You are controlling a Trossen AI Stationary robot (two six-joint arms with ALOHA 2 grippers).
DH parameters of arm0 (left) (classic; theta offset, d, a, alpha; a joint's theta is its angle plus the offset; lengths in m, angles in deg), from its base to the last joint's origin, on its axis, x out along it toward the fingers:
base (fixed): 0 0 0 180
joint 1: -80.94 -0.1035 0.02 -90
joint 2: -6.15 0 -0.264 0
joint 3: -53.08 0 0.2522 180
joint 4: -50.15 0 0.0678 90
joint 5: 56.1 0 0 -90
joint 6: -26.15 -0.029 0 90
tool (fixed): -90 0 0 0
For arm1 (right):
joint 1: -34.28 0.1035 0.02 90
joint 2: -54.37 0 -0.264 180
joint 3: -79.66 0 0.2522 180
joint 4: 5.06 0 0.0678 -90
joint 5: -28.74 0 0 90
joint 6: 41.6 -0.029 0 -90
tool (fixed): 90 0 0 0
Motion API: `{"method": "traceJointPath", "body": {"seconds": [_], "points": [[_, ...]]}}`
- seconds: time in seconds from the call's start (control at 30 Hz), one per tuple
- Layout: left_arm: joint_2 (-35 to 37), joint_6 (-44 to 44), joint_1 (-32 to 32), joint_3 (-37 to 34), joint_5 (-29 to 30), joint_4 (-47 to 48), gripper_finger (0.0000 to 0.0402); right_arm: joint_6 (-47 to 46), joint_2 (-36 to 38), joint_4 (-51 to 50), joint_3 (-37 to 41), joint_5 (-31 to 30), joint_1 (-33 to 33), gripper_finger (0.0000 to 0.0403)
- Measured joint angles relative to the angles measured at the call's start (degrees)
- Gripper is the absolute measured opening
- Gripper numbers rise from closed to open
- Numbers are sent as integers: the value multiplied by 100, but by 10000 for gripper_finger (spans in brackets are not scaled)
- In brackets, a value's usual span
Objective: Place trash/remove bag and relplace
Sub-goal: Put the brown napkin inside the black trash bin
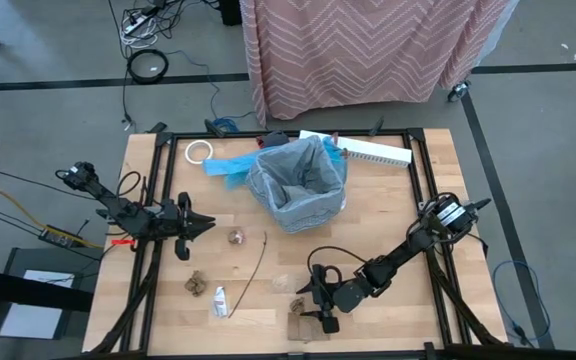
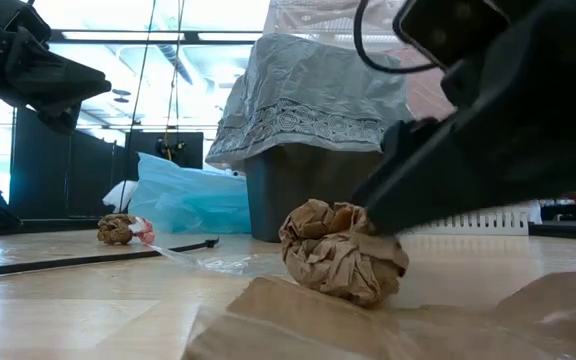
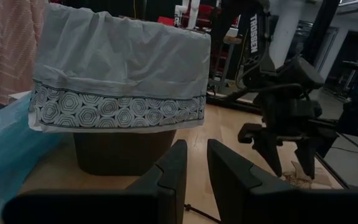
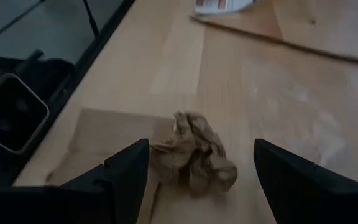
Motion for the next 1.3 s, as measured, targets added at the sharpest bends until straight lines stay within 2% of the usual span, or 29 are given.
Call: {"method": "traceJointPath", "body": {"seconds": [0.4, 0.6, 0.8, 0.93, 1.17, 1.3], "points": [[1, 81, 1, 0, 1, -2, 72, 91, -2, 233, -28, -52, 22, 270], [0, 110, 1, -1, 1, 2, 72, 253, -212, 129, -368, 143, 22, 270], [-1, 115, 1, -1, -2, 4, 72, 124, -363, -534, -569, 71, -55, 255], [-1, 129, 1, -1, 4, 4, 72, -105, -365, -752, -570, -66, -79, 210], [-1, 128, 1, -1, 1, 7, 72, -59, -365, -682, -575, -73, -72, 73], [0, 129, 1, 0, 1, 9, 72, -57, -365, -624, -575, -77, -72, 14]]}}
